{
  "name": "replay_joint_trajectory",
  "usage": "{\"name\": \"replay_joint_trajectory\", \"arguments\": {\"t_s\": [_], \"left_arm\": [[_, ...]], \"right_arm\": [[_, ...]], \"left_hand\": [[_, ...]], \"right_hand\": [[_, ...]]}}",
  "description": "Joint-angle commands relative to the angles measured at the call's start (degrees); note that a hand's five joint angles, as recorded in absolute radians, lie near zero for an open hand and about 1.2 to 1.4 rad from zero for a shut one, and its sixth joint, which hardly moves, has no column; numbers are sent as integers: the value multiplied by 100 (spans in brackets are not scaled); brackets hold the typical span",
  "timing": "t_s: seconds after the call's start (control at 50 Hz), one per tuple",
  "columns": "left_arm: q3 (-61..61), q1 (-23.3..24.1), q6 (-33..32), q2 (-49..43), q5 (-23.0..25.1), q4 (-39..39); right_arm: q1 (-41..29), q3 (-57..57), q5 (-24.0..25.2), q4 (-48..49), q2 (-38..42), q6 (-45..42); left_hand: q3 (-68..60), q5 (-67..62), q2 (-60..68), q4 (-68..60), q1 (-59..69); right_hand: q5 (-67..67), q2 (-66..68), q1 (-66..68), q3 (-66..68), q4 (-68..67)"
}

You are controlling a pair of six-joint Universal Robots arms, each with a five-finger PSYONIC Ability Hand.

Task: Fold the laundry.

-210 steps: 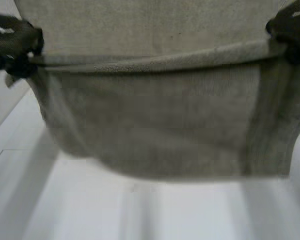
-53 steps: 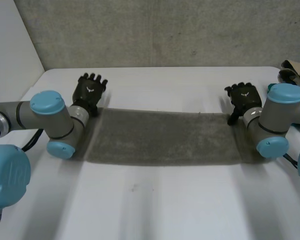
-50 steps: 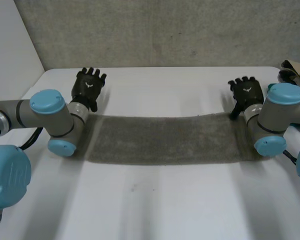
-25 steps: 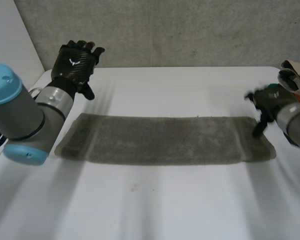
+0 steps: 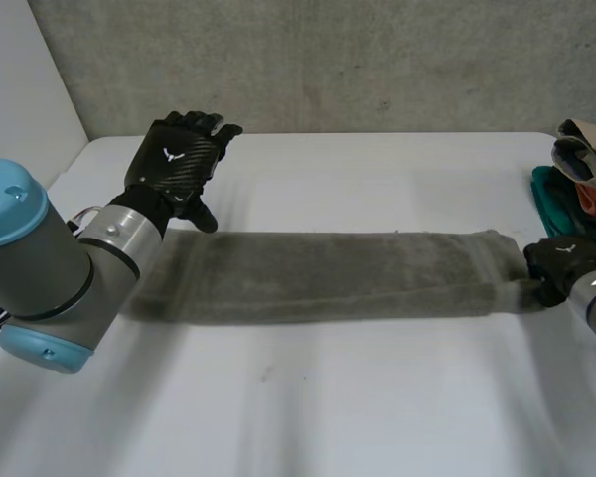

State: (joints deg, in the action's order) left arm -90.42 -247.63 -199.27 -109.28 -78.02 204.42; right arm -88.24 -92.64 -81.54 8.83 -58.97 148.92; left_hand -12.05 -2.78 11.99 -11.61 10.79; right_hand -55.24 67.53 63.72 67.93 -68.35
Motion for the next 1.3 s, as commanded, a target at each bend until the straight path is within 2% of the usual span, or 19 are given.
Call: {"name": "replay_joint_trajectory", "arguments": {"t_s": [0.02,0.1,0.2,0.28,0.36,0.38,0.42,0.52,0.62,0.72,0.74,0.76,0.78,0.86,0.92,0.98,1.12,1.22,1.3], "left_arm": [[-55,-39,2,205,-12,-25],[-186,-66,2,415,-12,-25],[-362,-110,2,618,6,-16],[-450,-232,2,750,6,-16],[-512,-347,19,891,6,-16],[-512,-347,54,934,-3,-16],[-530,-356,107,961,-3,-16],[-608,-356,344,1014,6,-25],[-705,-347,432,1005,15,1],[-714,-312,432,944,15,45],[-705,-303,432,944,15,45],[-688,-286,432,918,15,45],[-679,-277,432,917,15,45],[-626,-207,424,909,24,54],[-548,-128,432,874,15,54],[-503,-57,441,812,15,54],[-503,163,432,654,15,54],[-503,215,432,627,15,54],[-503,224,432,662,6,54]], "right_arm": [[816,-228,-19,-38,-465,-424],[1369,-237,-72,-21,-668,-1284],[1379,-88,-98,84,-712,-1954],[328,176,-2,312,-905,-1919],[-1317,527,367,874,-914,-1937],[-1832,624,637,1119,-792,-1937],[-2161,686,867,1270,-616,-1945],[-3758,1194,1632,1499,392,-2051],[-4500,1547,1730,1412,1115,-2165],[-4589,1723,1274,1113,1345,-2121],[-4563,1697,1133,1060,1301,-2086],[-4536,1610,819,1025,1240,-1956],[-4536,1548,668,1025,1187,-1841],[-4238,1092,183,946,398,-832],[-3686,592,183,780,-340,72],[-3298,161,218,464,-501,671],[-2656,-430,16,181,-414,569],[-2163,-466,-431,216,-299,-326],[-2267,-238,-695,679,-325,-609]], "left_hand": [[205,278,-199,161,-79],[205,278,-199,161,-79],[205,278,-199,161,-79],[205,278,-199,161,-79],[205,278,-199,161,-79],[205,278,-199,161,-79],[205,278,-199,161,-79],[205,278,-199,161,-79],[205,278,-199,161,-79],[205,278,-199,161,-79],[205,278,-199,161,-79],[205,278,-199,161,-79],[205,278,-199,161,-79],[205,278,-199,161,-79],[205,278,-199,161,-79],[205,278,-199,161,-79],[205,278,-199,161,-79],[205,278,-199,161,-79],[205,278,-199,161,-79]], "right_hand": [[-1476,1247,1628,1207,-1165],[-1476,1247,1628,1207,-1165],[-1476,1247,1628,1207,-1165],[-1476,1247,1628,1207,-1165],[-1476,1247,1628,1207,-1165],[-1476,1247,1628,1207,-1165],[-1476,1247,1628,1207,-1165],[-1476,1247,1628,1207,-1165],[-1476,1247,1628,1207,-1165],[-1476,1247,1628,1207,-1165],[200,-429,-48,-469,511],[4597,-4826,-4445,-4866,4908],[5524,-5753,-5372,-5793,5835],[5524,-5753,-5372,-5793,5835],[5524,-5753,-5372,-5793,5835],[5524,-5753,-5372,-5793,5835],[5524,-5753,-5372,-5793,5835],[-1460,1231,1612,1190,-1149],[-1476,1247,1628,1207,-1165]]}}
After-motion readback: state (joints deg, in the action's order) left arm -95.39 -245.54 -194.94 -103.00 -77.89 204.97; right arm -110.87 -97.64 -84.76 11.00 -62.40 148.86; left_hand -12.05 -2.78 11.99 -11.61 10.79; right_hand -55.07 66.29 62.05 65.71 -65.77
